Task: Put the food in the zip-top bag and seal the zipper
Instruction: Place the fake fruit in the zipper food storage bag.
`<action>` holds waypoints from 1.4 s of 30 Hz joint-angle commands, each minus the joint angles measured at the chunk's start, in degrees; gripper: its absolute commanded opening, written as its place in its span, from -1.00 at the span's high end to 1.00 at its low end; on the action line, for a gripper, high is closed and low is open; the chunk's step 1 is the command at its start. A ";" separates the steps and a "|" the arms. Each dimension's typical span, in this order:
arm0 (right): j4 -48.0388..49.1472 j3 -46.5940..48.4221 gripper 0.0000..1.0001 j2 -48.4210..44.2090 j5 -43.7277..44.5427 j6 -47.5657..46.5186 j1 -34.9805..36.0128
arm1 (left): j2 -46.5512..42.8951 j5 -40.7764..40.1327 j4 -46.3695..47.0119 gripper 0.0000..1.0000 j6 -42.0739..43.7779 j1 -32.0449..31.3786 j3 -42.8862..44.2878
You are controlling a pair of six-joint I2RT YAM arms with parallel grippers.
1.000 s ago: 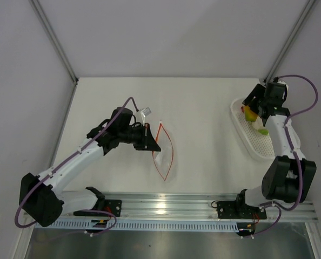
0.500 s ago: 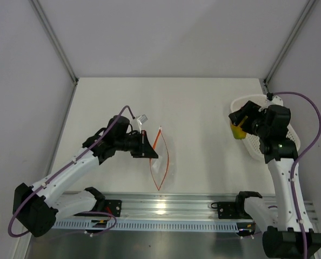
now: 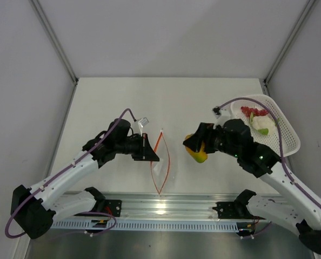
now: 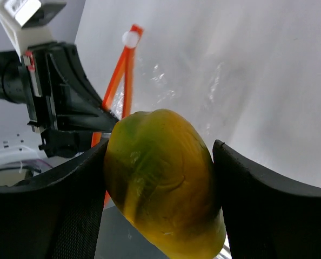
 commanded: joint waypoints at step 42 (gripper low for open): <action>44.93 -15.86 0.84 5.63 26.34 -14.46 39.87 | 0.85 13.49 14.57 0.99 -7.10 -2.07 -3.99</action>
